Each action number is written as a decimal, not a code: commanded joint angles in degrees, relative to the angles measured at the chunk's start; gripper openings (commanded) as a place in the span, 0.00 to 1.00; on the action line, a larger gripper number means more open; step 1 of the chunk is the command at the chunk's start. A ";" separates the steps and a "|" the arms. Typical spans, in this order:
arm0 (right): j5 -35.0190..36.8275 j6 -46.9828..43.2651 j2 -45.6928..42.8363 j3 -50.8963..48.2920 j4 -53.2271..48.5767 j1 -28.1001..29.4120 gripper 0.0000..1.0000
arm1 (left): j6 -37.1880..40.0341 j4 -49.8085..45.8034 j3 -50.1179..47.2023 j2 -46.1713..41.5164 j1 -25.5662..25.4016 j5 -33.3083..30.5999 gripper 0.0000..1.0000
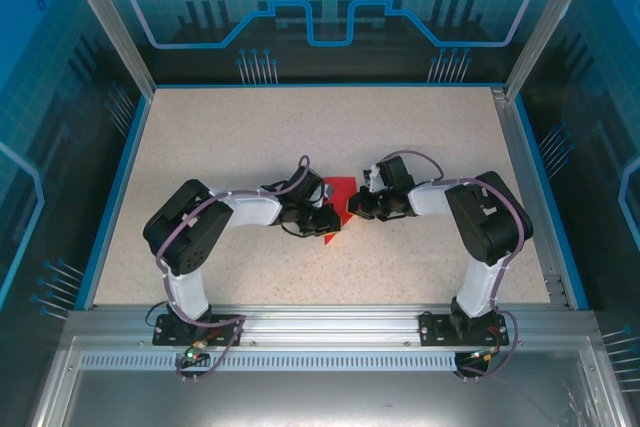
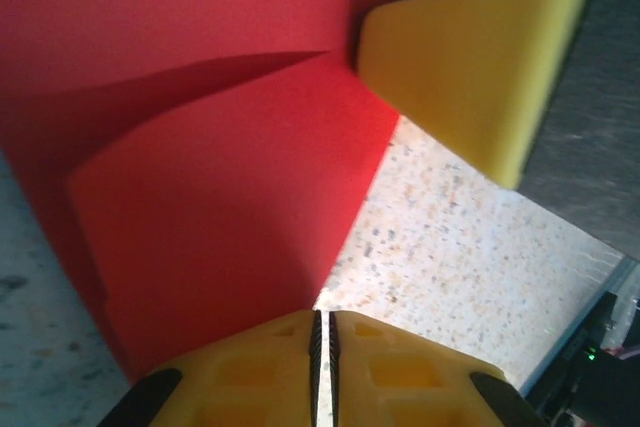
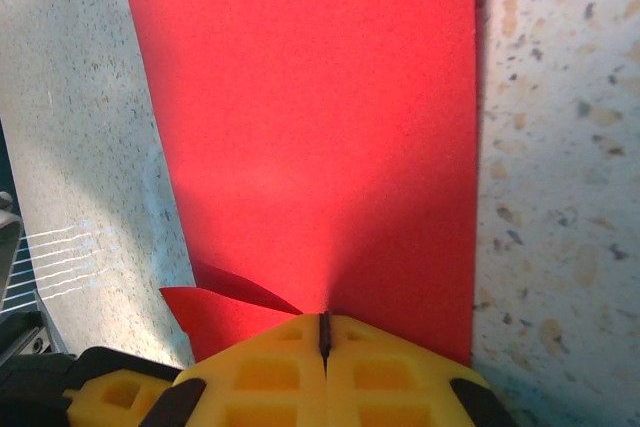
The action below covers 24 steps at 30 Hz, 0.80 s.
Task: Fold a paper plane with a square sheet of paper (pick it up from the middle)
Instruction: Third fold the triangle at the center of the table.
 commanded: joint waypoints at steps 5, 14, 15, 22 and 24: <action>3.76 -1.42 0.39 0.44 -5.86 0.51 0.02 | -0.27 -4.34 -4.76 -0.61 0.47 -2.23 0.12; 2.18 -3.14 -4.34 5.85 -8.39 0.24 0.06 | 2.40 -7.45 -4.27 -0.07 0.47 -2.63 0.10; 1.69 -3.31 -5.40 5.94 -8.24 0.23 0.06 | 2.77 -7.97 -3.83 0.14 0.49 -2.75 0.09; -0.89 -2.00 -7.17 3.32 -5.00 2.54 0.00 | 3.27 -8.51 -3.04 0.15 0.47 -3.64 0.07; -1.11 -0.47 -6.46 0.72 -2.70 3.35 0.00 | 2.96 -8.12 -3.21 0.14 0.47 -3.97 0.07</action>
